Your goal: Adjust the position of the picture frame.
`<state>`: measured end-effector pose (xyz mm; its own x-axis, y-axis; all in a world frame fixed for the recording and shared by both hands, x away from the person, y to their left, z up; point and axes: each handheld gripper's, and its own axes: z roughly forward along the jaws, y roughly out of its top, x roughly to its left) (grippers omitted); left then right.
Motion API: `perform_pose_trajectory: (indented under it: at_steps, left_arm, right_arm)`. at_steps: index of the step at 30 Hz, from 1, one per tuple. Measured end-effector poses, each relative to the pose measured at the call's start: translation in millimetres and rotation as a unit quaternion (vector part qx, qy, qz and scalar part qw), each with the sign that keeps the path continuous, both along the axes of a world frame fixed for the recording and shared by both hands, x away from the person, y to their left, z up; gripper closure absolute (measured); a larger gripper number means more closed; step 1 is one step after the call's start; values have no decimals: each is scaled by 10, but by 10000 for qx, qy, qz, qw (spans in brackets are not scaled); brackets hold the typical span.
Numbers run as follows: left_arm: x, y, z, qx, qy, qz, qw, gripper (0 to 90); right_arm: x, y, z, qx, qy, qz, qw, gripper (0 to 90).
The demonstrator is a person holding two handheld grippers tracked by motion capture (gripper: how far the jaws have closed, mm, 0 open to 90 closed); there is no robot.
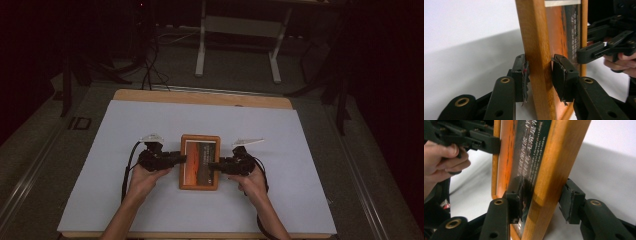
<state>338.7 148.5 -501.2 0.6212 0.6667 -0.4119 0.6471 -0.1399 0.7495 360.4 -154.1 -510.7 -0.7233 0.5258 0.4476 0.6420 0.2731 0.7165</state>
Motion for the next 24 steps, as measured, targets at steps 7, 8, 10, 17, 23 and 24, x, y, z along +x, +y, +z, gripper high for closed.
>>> perform_pose_trajectory:
  at_steps: [7, 8, 10, 17, 23, 24]
  left_arm:
    - [113, -23, -87, -38, 280, 98, 9996, 607]
    - [143, -16, -106, -69, 372, 89, 9992, 604]
    - [179, -3, -141, -180, 514, 105, 9985, 604]
    - [265, -3, -254, -157, 834, 153, 9963, 567]
    - [276, -32, -302, -75, 808, 202, 9965, 517]
    - [270, -44, -298, -40, 760, 241, 9968, 505]
  right_arm:
    - [92, 46, -71, -65, 323, -182, 9993, 505]
    - [101, 57, -76, -91, 344, -191, 9992, 494]
    - [119, 81, -89, -188, 387, -226, 9988, 472]
    - [151, 91, -149, -348, 542, -352, 9973, 460]
    - [153, 79, -187, -452, 634, -390, 9962, 462]
    - [151, 82, -185, -467, 616, -376, 9963, 462]
